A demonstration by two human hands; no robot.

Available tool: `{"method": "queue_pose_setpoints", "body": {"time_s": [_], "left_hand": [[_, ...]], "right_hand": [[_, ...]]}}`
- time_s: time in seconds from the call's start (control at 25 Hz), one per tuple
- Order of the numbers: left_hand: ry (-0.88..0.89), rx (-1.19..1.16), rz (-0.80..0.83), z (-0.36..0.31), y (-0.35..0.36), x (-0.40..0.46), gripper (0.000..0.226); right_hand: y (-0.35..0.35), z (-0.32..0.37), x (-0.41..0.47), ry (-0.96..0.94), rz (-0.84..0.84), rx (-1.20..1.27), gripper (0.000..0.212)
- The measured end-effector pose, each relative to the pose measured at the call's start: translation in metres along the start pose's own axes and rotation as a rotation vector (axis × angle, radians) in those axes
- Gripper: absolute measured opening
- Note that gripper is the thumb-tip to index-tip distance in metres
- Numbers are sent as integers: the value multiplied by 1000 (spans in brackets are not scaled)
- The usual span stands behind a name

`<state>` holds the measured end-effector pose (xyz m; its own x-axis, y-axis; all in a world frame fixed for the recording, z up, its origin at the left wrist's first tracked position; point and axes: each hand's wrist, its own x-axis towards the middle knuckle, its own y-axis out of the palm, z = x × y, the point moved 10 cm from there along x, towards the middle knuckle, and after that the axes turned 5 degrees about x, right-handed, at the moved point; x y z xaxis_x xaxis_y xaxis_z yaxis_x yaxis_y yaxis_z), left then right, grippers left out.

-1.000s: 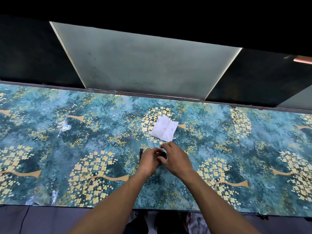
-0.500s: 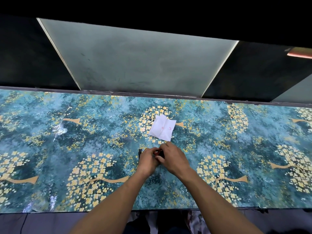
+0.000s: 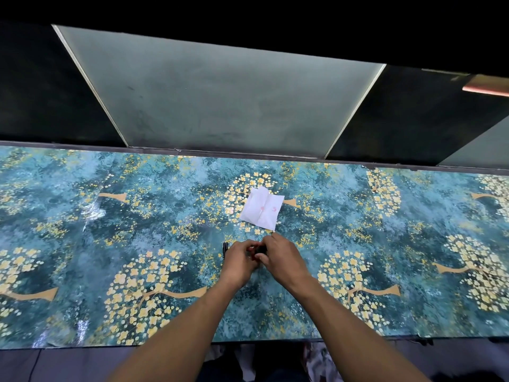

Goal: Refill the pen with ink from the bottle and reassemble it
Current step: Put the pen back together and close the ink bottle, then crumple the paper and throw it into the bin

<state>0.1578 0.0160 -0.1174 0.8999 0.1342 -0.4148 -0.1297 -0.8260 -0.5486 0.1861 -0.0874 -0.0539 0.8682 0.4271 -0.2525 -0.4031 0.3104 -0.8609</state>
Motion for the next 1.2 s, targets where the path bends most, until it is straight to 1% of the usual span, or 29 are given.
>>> {"method": "queue_pose_setpoints", "body": {"time_s": [0.16,0.4,0.48,0.6,0.72,0.84,1.04,1.2], "left_hand": [[-13,9,-10,0,0,-3,42],[-4,75,-50,-4,2,-9,41],[3,94,-65,-4,1,-9,43],[6,114,-81,-8,-2,-10,48],[-6,111,-92,-6,-1,-11,53],[-26,95,-112,-3,-2,-13,58],[-71,-9,-113,3,-6,-21,60],[-95,-41,-110,14,-8,-29,55]], "right_hand": [[2,-1,-1,14,-8,8,24],[5,-4,-8,22,-56,101,21],[7,-9,-10,29,-51,154,26],[9,-19,-13,62,-41,242,40],[3,-31,-16,107,-76,301,45],[-9,-43,-18,164,-128,345,42],[-23,-63,-9,266,-208,456,27],[-26,-72,4,327,-237,536,30]]}}
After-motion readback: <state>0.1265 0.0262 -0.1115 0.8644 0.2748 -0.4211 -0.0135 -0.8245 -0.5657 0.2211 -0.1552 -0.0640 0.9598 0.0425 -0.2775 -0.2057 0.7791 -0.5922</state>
